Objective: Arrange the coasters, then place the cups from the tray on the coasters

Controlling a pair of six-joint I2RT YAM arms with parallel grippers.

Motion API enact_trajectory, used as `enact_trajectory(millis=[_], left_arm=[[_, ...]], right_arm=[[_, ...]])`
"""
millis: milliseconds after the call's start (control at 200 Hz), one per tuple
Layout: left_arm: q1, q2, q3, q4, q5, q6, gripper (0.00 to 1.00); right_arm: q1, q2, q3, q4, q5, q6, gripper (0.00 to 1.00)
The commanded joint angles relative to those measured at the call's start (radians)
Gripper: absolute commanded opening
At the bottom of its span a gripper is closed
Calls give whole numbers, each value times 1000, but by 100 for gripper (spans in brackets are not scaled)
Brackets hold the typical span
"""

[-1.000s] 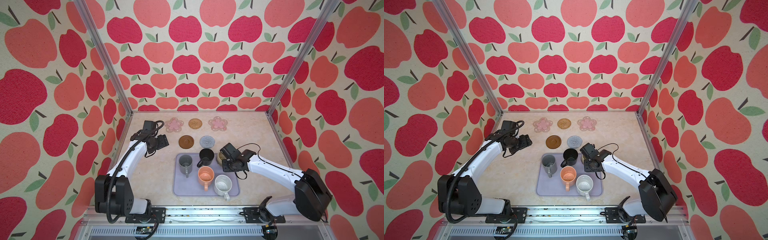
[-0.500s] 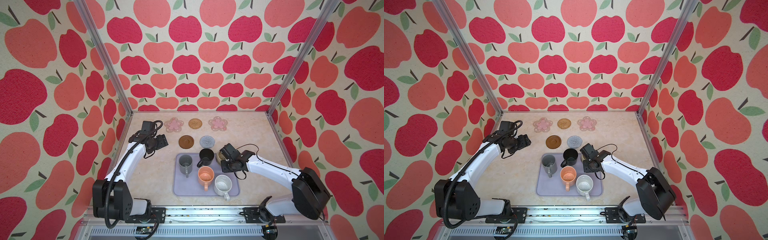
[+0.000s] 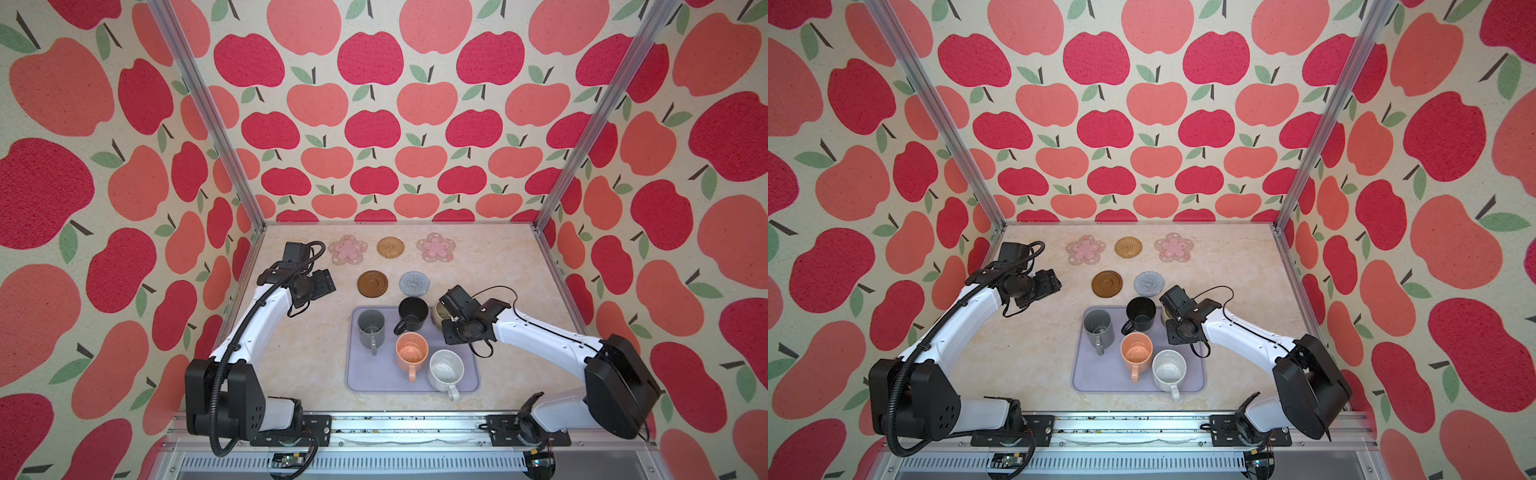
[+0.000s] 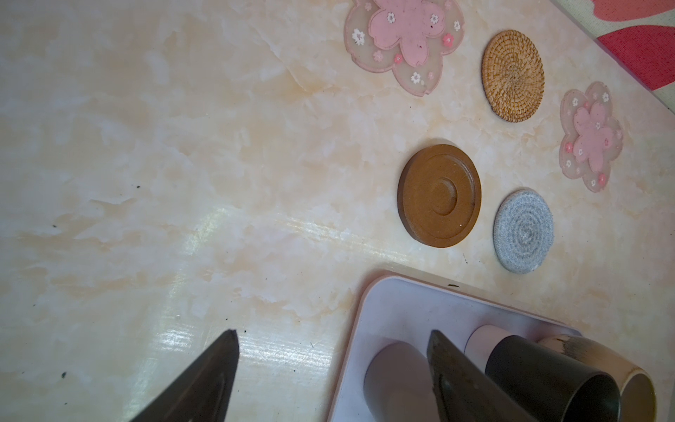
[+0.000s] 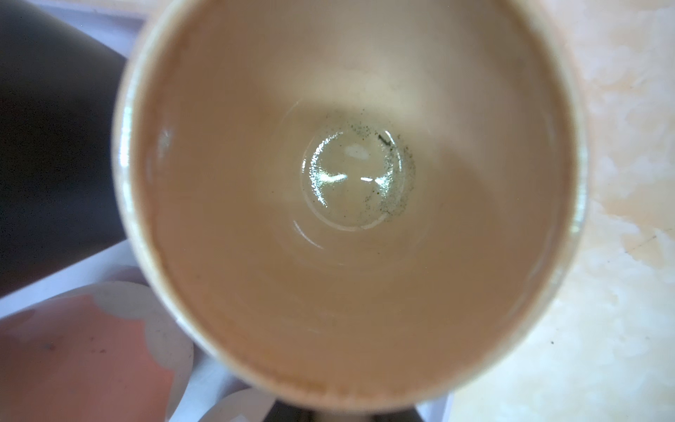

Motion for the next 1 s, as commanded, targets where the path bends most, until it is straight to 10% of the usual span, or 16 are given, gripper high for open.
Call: enact_trajectory(millis=[0,991], left_arm=[[10,19,14,-22,-9,-4,83],[25,92,81,-21,11,-16,80]], right_arm=[[-10,-10,59,-24,53,-42,0],[-195,-24,205,61,73,-224,0]])
